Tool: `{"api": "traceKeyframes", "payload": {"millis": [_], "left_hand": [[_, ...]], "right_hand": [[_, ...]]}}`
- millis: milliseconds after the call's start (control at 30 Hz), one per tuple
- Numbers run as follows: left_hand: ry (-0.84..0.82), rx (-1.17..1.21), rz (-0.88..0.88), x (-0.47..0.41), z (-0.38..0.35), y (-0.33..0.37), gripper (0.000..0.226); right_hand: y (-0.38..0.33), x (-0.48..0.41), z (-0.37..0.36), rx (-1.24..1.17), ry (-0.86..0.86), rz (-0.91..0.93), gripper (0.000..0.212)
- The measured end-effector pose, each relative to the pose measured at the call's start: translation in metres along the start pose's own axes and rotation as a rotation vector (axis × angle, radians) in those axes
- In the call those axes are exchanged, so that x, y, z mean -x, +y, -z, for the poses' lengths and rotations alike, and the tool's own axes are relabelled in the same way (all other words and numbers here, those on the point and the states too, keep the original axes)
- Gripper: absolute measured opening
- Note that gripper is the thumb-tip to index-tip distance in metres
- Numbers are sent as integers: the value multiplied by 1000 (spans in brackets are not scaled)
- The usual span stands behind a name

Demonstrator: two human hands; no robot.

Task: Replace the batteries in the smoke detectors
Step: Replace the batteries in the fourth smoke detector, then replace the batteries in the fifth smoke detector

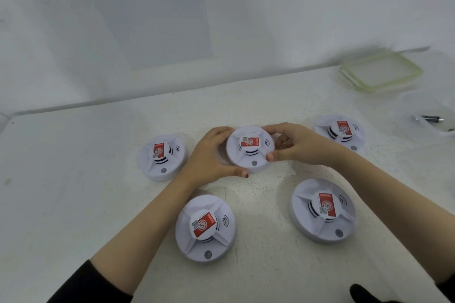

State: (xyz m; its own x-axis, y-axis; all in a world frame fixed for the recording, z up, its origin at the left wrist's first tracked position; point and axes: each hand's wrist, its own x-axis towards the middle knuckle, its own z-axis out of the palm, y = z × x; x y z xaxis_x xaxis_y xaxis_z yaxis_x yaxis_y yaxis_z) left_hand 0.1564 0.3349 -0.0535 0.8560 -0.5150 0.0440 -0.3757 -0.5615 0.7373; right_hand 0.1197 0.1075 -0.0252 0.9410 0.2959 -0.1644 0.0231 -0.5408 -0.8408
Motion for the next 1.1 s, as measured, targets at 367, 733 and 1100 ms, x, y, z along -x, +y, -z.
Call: {"api": "traceKeyframes", "payload": {"millis": [367, 733, 1100], "left_hand": [[208, -242, 190, 49, 67, -11, 78], [281, 318, 351, 73, 78, -13, 94], [205, 639, 97, 68, 81, 17, 100]], "right_hand": [[-50, -32, -20, 374, 65, 127, 47], [-75, -53, -63, 350, -151, 235, 86], [-87, -33, -51, -166, -29, 318, 110]]}}
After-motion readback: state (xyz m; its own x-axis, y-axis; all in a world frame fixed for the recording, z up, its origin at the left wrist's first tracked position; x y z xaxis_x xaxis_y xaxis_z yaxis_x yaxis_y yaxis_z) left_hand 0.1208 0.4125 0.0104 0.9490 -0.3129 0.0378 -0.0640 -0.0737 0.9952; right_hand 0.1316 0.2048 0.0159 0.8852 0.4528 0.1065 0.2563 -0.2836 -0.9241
